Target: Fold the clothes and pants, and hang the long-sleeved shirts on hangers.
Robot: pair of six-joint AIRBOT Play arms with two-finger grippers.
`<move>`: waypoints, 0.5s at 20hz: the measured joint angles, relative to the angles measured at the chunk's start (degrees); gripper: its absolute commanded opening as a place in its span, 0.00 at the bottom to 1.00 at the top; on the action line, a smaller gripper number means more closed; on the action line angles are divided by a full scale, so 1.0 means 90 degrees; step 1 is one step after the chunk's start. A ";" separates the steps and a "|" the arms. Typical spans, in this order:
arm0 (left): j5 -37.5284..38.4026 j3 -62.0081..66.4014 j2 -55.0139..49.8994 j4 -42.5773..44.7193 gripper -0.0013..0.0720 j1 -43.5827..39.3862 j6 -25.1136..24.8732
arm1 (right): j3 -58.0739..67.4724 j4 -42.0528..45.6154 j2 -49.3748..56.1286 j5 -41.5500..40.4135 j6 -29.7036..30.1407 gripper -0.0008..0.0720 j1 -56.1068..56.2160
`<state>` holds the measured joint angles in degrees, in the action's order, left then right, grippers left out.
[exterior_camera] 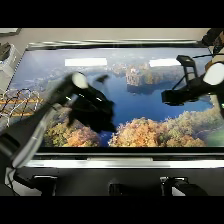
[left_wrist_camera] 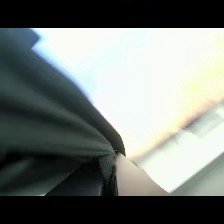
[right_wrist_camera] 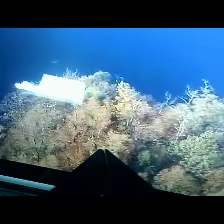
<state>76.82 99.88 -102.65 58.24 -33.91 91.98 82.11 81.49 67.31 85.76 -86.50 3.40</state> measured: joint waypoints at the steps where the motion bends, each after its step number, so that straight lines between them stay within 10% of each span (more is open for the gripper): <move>1: -0.0257 0.0005 -0.0097 -0.0119 0.03 -0.0423 0.0117 | 0.0000 0.0090 -0.0194 0.0117 0.0022 0.06 0.0000; 4: -0.1032 0.0007 -0.0515 -0.0277 0.07 -0.1399 0.0515 | 0.0000 0.0330 -0.0760 0.0408 0.0066 0.13 0.0000; 7: -0.1564 0.0078 -0.0738 -0.0357 0.91 -0.1671 0.0668 | 0.0002 0.0459 -0.1166 0.0546 0.0063 0.35 -0.0002; 10: -0.1617 0.0418 -0.0753 -0.0391 0.97 -0.1280 0.0646 | 0.0000 0.0520 -0.1358 0.0588 0.0095 0.38 0.0000</move>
<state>62.26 103.63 -109.43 54.72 -45.43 97.80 82.11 86.17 55.09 91.05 -85.65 3.40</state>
